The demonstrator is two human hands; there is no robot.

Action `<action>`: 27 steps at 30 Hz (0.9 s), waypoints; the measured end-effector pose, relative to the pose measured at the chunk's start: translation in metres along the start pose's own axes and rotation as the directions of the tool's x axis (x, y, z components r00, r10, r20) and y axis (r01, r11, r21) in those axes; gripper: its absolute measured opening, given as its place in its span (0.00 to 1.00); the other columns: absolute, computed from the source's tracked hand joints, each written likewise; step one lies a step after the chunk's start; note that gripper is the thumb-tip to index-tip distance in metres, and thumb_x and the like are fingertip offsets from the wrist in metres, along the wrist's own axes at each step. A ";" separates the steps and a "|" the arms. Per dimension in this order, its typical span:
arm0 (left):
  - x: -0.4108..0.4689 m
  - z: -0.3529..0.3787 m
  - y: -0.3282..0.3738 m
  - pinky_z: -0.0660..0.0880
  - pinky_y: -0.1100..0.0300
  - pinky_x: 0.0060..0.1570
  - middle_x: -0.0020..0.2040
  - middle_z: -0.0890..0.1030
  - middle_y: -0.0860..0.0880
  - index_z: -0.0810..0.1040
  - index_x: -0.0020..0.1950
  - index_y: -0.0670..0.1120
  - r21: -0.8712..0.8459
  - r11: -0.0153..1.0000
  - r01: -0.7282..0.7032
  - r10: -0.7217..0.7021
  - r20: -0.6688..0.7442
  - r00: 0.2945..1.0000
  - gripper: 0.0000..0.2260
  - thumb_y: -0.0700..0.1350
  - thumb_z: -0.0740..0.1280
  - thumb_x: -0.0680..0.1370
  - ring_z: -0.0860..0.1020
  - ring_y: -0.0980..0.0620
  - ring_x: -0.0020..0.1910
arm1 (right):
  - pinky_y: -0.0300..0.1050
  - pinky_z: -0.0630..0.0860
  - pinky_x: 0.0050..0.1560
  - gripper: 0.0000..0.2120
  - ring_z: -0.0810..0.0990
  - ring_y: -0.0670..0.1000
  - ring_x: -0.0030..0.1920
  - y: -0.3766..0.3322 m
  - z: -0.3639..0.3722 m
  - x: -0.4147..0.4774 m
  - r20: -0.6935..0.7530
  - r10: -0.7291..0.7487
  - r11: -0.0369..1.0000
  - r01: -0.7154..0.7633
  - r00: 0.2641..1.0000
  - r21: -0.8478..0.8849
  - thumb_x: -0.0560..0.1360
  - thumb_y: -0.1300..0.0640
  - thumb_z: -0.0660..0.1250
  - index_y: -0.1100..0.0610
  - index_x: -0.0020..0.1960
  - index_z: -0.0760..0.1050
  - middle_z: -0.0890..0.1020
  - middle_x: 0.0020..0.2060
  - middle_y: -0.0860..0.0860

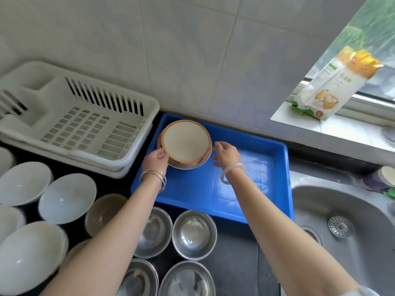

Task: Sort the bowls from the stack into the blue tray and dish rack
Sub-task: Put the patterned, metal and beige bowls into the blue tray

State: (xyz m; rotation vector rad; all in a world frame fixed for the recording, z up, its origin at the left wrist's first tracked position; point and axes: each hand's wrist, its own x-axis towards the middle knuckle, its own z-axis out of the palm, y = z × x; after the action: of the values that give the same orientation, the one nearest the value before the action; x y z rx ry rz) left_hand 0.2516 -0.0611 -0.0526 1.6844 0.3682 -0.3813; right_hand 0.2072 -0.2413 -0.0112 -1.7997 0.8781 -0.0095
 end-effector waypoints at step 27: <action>-0.195 -0.037 -0.116 0.76 0.57 0.53 0.48 0.84 0.47 0.81 0.47 0.46 0.739 0.670 -0.076 -0.094 0.185 0.978 0.14 0.32 0.61 0.72 0.80 0.47 0.50 | 0.41 0.82 0.35 0.09 0.83 0.54 0.39 0.155 -0.013 -0.140 0.203 0.287 0.958 -0.280 0.936 -0.063 0.75 0.65 0.62 0.63 0.40 0.79 0.81 0.41 0.60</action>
State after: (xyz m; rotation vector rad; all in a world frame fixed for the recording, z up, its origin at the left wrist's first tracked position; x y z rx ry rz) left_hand 0.0272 -0.0133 -0.0620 2.4207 0.0424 -0.7907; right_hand 0.0147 -0.1952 -0.0778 -1.6536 0.9798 0.3770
